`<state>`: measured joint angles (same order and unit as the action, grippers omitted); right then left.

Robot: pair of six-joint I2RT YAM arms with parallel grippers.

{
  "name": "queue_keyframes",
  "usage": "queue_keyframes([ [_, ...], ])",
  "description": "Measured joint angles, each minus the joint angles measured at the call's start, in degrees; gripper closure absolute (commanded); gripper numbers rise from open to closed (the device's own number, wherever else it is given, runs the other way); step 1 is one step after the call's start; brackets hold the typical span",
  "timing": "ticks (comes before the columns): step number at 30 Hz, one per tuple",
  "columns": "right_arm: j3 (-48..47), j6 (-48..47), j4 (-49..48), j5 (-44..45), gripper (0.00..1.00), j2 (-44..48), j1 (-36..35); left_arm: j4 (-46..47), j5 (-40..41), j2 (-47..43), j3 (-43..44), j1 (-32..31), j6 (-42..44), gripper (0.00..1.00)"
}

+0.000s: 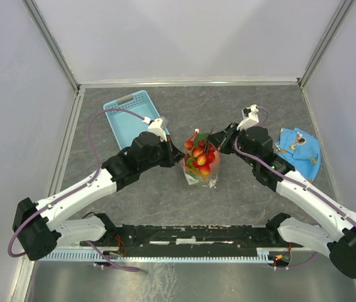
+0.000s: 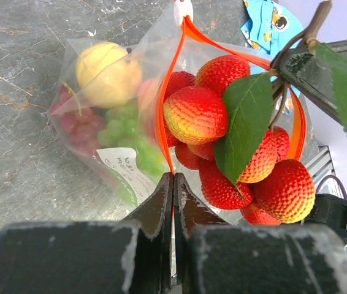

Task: Place the food in the zip-top bag and seal the zipper
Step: Place the fake fruit in the zipper food storage bag.

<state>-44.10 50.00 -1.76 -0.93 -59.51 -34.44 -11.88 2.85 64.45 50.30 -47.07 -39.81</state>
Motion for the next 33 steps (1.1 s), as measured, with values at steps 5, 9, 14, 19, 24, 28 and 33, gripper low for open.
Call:
queue_keyframes([
  [5, -0.15, -3.85, 0.50, -2.99, 0.99, 1.86, 0.00, 0.00, 0.07, 0.00, 0.00, 0.00, 0.00, 0.97],
  [9, -0.46, -8.09, 2.56, -5.11, 0.99, 4.26, 0.00, -0.02, 0.22, 0.00, 0.00, 0.00, 0.00, 0.97],
  [14, -1.55, -13.35, 5.05, -8.46, 0.99, 5.77, 0.00, -0.09, 1.22, 0.00, 0.00, 0.00, 0.02, 0.97],
  [19, -4.15, -17.00, 7.39, -13.22, 0.99, 3.28, 0.00, -0.22, 1.49, 0.00, 0.02, 0.00, 0.07, 0.97],
  [24, -6.58, -18.75, 9.57, -16.98, 0.99, -1.86, 0.00, -0.35, 1.42, 0.00, 0.24, 0.00, 0.09, 0.97],
  [28, -6.62, -19.47, 11.32, -16.96, 0.99, -4.09, 0.00, -0.33, 1.11, 0.00, 0.44, 0.00, 0.52, 0.97],
  [33, -6.62, -21.35, 12.39, -14.84, 0.98, -4.35, -0.02, -0.35, 0.39, 0.00, 0.46, 0.00, 1.27, 0.97],
])
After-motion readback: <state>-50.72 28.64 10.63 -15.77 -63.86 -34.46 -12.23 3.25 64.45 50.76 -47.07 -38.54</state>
